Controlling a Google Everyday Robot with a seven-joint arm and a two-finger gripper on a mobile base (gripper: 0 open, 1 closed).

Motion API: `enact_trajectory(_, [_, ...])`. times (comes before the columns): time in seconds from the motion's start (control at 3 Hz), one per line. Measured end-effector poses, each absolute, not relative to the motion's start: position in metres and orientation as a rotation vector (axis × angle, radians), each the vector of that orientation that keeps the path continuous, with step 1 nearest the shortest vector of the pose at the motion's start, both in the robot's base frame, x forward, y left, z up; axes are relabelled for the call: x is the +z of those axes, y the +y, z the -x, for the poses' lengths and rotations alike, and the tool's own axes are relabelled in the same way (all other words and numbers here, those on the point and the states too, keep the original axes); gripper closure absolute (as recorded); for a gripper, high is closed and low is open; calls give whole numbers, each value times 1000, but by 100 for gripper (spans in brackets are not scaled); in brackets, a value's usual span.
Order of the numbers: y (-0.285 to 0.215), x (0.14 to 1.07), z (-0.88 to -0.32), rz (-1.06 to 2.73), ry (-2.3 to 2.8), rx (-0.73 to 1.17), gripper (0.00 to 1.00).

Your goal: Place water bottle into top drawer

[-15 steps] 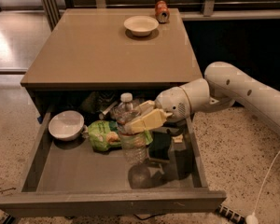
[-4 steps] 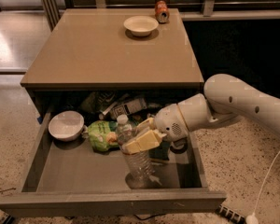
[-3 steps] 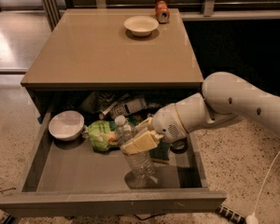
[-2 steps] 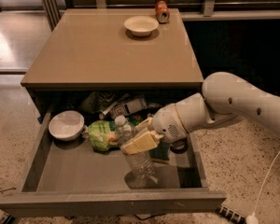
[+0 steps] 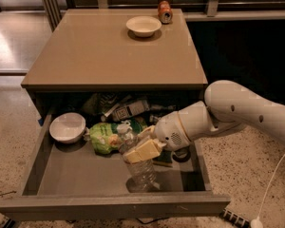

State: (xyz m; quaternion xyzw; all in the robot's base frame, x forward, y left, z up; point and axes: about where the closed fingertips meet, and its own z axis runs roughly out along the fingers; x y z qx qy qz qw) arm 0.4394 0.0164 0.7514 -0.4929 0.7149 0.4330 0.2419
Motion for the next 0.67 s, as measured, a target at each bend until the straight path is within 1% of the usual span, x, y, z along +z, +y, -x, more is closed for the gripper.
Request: enact_trajectory(0.67, [17,745,-431,1366,1950,1199,100])
